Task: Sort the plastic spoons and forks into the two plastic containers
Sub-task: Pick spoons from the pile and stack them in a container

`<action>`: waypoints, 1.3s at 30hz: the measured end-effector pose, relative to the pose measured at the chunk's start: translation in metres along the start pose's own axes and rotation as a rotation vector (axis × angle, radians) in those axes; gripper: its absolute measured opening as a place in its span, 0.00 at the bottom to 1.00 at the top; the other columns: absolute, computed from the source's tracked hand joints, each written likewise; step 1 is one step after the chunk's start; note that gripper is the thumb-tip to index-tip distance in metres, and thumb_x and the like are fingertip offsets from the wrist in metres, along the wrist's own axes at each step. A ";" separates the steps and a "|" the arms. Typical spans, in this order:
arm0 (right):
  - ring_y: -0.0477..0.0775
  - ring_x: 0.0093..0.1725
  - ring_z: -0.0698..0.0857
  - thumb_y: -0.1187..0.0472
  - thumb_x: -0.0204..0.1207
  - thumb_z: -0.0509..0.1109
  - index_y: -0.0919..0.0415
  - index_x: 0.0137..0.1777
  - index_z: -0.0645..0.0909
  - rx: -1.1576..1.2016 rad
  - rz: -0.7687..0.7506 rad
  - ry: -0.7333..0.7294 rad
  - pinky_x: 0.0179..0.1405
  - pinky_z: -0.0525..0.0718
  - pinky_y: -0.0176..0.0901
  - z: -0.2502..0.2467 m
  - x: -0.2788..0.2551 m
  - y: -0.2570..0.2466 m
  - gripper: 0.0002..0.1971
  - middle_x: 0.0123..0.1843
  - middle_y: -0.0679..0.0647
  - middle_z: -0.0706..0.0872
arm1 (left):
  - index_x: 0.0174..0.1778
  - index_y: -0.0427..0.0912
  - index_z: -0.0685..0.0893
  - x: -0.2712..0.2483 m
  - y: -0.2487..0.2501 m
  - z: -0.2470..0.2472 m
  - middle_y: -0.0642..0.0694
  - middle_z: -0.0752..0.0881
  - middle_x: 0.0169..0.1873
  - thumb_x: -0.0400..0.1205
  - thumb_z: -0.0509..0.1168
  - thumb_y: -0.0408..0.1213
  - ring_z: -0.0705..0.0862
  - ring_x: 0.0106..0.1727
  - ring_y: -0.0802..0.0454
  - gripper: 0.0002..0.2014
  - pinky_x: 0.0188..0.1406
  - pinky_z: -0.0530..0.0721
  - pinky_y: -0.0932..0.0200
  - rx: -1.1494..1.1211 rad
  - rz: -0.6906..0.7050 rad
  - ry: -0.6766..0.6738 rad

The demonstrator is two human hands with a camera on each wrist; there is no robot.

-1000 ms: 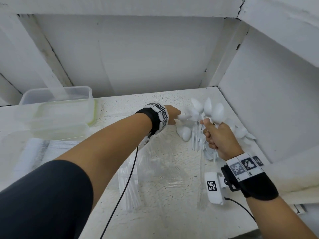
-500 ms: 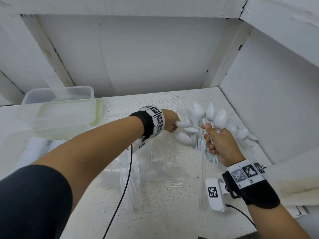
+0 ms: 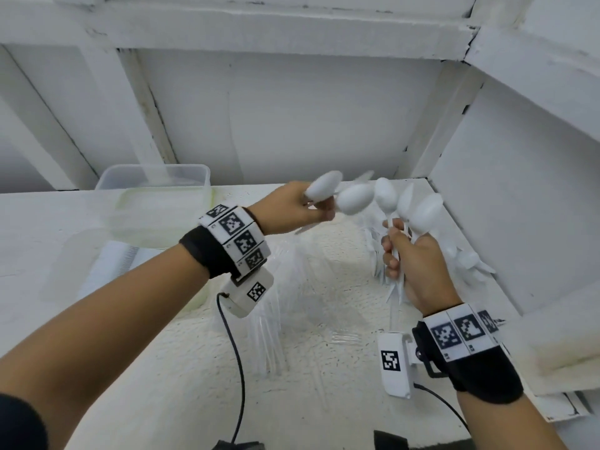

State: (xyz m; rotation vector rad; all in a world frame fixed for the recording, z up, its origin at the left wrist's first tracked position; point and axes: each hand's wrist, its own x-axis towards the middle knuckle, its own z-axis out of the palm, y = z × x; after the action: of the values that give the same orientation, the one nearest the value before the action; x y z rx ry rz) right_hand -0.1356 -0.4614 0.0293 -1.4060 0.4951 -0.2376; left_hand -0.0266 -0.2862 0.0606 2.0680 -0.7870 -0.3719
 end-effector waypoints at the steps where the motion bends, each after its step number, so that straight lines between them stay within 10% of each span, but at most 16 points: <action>1: 0.41 0.17 0.65 0.64 0.84 0.59 0.54 0.44 0.77 0.009 -0.009 -0.007 0.14 0.62 0.31 0.005 -0.003 -0.001 0.09 0.28 0.49 0.73 | 0.42 0.42 0.85 -0.009 0.000 -0.003 0.56 0.85 0.37 0.78 0.69 0.33 0.79 0.33 0.74 0.00 0.34 0.72 0.83 -0.087 -0.031 0.059; 8: 0.42 0.18 0.67 0.57 0.81 0.64 0.55 0.48 0.82 0.001 -0.081 -0.137 0.16 0.65 0.32 0.051 -0.027 0.003 0.06 0.22 0.47 0.69 | 0.35 0.46 0.81 -0.071 -0.010 -0.007 0.50 0.88 0.34 0.78 0.69 0.33 0.64 0.22 0.60 0.07 0.20 0.61 0.67 -0.542 -0.240 0.249; 22: 0.41 0.17 0.63 0.55 0.82 0.63 0.59 0.36 0.73 0.008 0.020 -0.230 0.14 0.59 0.31 0.121 -0.066 0.029 0.13 0.28 0.51 0.72 | 0.42 0.42 0.79 -0.142 -0.035 0.011 0.48 0.87 0.30 0.76 0.71 0.33 0.61 0.19 0.58 0.06 0.17 0.59 0.69 -0.710 -0.368 0.432; 32: 0.43 0.17 0.62 0.57 0.84 0.59 0.53 0.59 0.70 0.125 0.048 -0.276 0.13 0.59 0.30 0.134 -0.076 0.031 0.07 0.35 0.50 0.81 | 0.36 0.43 0.81 -0.153 -0.040 0.006 0.49 0.86 0.31 0.78 0.69 0.33 0.61 0.17 0.60 0.06 0.17 0.58 0.69 -0.749 -0.341 0.461; 39: 0.38 0.16 0.72 0.58 0.80 0.66 0.59 0.56 0.76 0.081 -0.074 -0.227 0.14 0.67 0.28 0.143 -0.080 0.033 0.08 0.35 0.50 0.82 | 0.40 0.41 0.82 -0.145 -0.041 0.012 0.53 0.83 0.25 0.77 0.70 0.33 0.62 0.17 0.61 0.03 0.16 0.60 0.70 -0.754 -0.332 0.430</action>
State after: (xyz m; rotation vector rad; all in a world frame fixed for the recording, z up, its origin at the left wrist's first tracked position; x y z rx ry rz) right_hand -0.1434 -0.2943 0.0241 -1.3541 0.2442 -0.1530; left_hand -0.1260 -0.1809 0.0162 1.4657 -0.0118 -0.3201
